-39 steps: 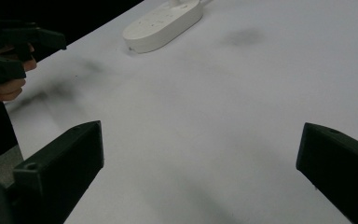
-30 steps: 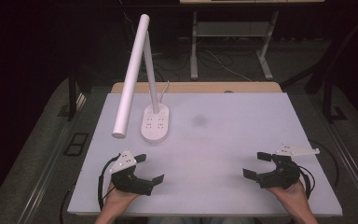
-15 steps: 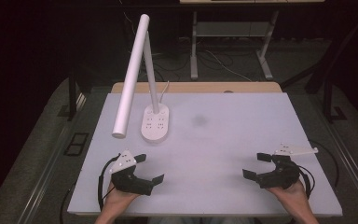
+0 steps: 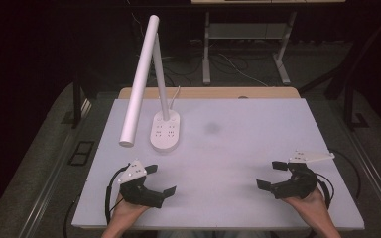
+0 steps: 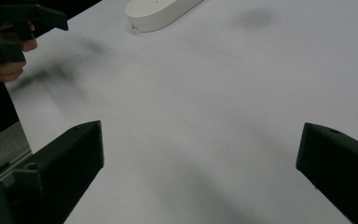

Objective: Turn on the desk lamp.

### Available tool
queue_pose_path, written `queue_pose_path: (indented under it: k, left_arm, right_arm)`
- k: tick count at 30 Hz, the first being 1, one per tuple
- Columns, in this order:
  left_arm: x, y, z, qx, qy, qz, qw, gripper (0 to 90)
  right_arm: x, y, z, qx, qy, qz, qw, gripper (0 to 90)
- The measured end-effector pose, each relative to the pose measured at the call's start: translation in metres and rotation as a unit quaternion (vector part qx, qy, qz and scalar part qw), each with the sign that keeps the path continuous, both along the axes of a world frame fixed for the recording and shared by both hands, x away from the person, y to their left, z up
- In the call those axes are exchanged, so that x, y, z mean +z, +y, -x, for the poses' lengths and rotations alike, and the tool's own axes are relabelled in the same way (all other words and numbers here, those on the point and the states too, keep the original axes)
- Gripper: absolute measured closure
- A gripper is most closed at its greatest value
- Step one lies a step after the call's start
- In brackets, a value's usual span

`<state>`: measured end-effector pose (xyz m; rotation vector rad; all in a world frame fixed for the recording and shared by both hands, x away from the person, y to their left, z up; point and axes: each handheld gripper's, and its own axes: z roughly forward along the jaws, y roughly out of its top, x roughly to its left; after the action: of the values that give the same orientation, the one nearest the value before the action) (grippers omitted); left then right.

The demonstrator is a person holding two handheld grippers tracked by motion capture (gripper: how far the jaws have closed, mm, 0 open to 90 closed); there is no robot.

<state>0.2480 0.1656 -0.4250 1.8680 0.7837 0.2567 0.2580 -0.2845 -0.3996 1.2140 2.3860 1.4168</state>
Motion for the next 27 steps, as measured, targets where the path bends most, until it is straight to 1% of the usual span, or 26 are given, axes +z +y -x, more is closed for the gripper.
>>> queue_pose_path:
  k: [6, 13, 16, 18, 21, 27]
  left_arm:
    - [0.001, 0.001, 0.000, 0.003, -0.001, -0.001, 1.0000, 0.0]
    - [0.001, 0.001, 0.001, 0.004, -0.001, -0.003, 1.0000, 0.0]
    - [0.001, 0.001, 0.001, 0.004, -0.002, -0.003, 1.0000, 0.0]
    - [0.001, 0.002, 0.001, 0.005, -0.002, -0.003, 1.0000, 0.0]
    - [0.001, 0.002, 0.001, 0.005, -0.003, -0.003, 1.0000, 0.0]
    - [0.001, 0.002, 0.001, 0.006, -0.002, -0.001, 1.0000, 0.0]
  right_arm:
    - [0.004, 0.009, -0.005, 0.015, 0.003, 0.011, 0.9998, 0.4]
    - [0.010, 0.014, -0.011, 0.026, 0.005, 0.014, 0.9996, 0.4]
    - [0.013, 0.016, -0.014, 0.033, 0.009, 0.019, 0.9993, 0.4]
    - [0.016, 0.018, -0.017, 0.037, 0.006, 0.023, 0.9991, 0.4]
    - [0.022, 0.023, -0.023, 0.044, 0.005, 0.023, 0.9988, 0.4]
    - [0.029, 0.028, -0.031, 0.047, 0.009, 0.027, 0.9985, 0.4]
